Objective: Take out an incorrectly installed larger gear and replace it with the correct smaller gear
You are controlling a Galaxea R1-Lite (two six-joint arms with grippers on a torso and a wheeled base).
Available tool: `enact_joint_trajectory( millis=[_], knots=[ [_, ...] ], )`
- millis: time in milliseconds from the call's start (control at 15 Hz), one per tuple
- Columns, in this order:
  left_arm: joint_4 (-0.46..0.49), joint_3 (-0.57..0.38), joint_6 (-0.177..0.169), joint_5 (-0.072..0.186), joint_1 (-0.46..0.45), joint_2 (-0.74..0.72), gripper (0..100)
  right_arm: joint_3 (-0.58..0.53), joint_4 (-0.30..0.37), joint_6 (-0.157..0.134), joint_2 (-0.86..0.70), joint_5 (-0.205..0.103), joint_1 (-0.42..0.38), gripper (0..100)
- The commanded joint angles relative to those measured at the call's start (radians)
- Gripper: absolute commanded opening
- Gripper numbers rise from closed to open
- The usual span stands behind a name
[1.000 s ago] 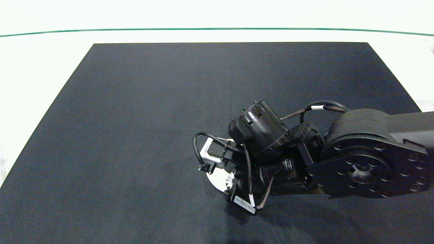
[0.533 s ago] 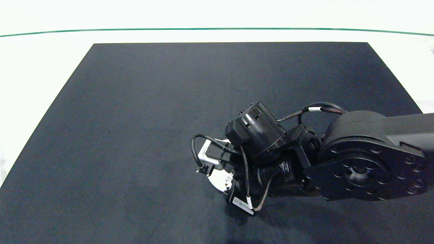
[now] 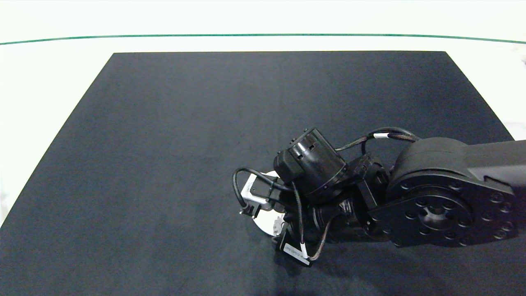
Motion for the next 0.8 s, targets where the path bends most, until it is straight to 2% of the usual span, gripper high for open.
enact_joint_trajectory(
  millis=[67, 333, 400, 533, 667, 733, 800],
  knots=[
    [0.004, 0.000, 0.000, 0.002, 0.000, 0.001, 100, -0.001, 0.001, -0.002, -0.011, -0.002, 0.000, 100],
    [0.004, 0.000, 0.000, 0.002, 0.000, 0.002, 100, -0.007, 0.000, -0.001, -0.083, -0.002, -0.006, 100],
    [0.004, 0.000, 0.000, 0.002, 0.002, 0.002, 100, -0.009, 0.000, 0.009, -0.115, -0.002, -0.006, 100],
    [0.004, 0.000, 0.002, 0.003, 0.003, 0.002, 100, -0.007, 0.000, 0.036, -0.175, -0.002, -0.002, 100],
    [0.002, 0.000, 0.003, 0.031, 0.000, -0.001, 100, -0.003, -0.005, 0.091, -0.258, -0.009, 0.000, 100],
    [0.002, 0.000, 0.003, 0.032, 0.000, -0.004, 100, 0.000, -0.006, 0.105, -0.283, -0.034, -0.002, 100],
    [0.004, 0.000, 0.003, 0.034, 0.002, -0.008, 100, 0.014, -0.008, 0.139, -0.365, -0.129, -0.009, 100]
  ],
)
